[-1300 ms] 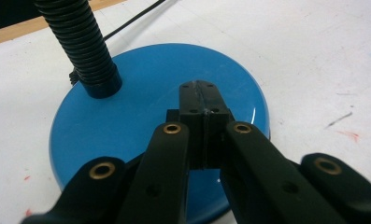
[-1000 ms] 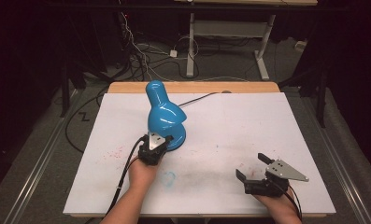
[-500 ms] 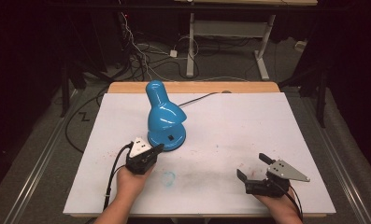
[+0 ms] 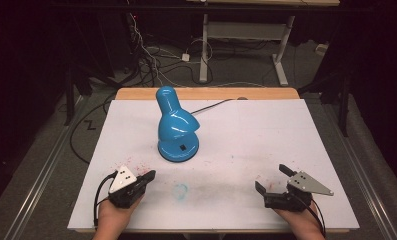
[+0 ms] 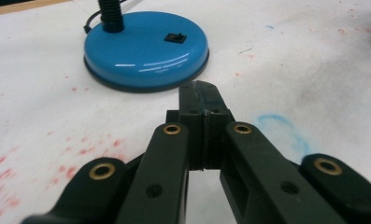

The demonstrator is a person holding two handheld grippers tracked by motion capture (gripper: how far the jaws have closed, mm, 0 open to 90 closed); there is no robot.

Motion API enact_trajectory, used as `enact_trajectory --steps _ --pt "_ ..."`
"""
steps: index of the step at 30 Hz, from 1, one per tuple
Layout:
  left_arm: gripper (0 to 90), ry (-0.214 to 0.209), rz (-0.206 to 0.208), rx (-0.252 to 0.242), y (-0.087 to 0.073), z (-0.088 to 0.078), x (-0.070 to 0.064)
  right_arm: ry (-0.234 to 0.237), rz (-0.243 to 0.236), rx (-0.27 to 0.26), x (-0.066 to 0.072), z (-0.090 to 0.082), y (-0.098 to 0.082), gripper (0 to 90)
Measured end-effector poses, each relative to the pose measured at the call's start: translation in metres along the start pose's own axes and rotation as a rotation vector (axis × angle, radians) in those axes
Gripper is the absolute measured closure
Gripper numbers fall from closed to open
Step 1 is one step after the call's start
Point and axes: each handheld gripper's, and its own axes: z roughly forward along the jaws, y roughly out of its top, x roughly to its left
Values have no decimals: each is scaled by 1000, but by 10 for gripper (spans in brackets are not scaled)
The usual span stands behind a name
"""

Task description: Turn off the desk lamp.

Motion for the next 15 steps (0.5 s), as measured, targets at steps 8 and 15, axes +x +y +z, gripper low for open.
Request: enact_trajectory --steps 8,15 --pt "877 -19 -20 -6 0 0 2 2 3 -4 -1 -1 0 3" --pt "715 -14 2 -1 1 5 1 -1 10 -9 -2 -1 0 3"
